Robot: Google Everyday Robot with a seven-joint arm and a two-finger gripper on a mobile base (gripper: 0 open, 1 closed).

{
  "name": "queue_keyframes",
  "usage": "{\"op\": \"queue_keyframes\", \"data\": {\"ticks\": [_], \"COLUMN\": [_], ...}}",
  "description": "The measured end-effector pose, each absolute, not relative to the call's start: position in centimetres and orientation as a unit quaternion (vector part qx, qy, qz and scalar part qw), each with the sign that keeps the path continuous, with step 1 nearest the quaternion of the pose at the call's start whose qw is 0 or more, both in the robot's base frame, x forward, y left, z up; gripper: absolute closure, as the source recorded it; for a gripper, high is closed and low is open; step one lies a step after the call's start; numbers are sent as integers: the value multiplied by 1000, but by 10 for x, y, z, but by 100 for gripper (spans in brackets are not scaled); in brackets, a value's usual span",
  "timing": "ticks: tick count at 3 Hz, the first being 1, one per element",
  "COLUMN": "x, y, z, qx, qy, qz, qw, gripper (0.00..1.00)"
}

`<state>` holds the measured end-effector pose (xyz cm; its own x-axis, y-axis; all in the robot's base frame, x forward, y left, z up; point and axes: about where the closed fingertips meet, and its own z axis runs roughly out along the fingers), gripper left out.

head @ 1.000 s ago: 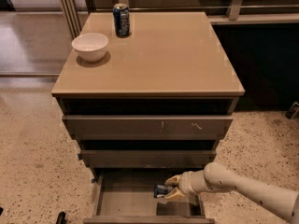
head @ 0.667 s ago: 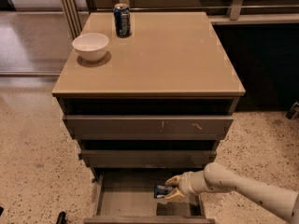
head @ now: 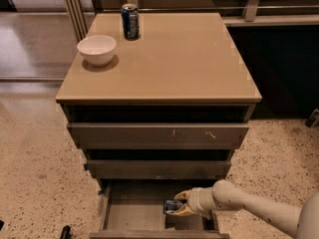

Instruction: Place rxbar blueberry into bottom drawer

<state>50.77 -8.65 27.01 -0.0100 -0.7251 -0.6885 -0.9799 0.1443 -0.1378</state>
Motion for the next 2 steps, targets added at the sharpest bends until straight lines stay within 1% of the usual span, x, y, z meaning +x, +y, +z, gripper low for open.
{"op": "queue_keyframes", "data": {"ticks": [2], "x": [532], "y": [-71], "z": [196], "qx": [-632], "qy": [670], "qz": [188], "qw": [341], "gripper": [100]}}
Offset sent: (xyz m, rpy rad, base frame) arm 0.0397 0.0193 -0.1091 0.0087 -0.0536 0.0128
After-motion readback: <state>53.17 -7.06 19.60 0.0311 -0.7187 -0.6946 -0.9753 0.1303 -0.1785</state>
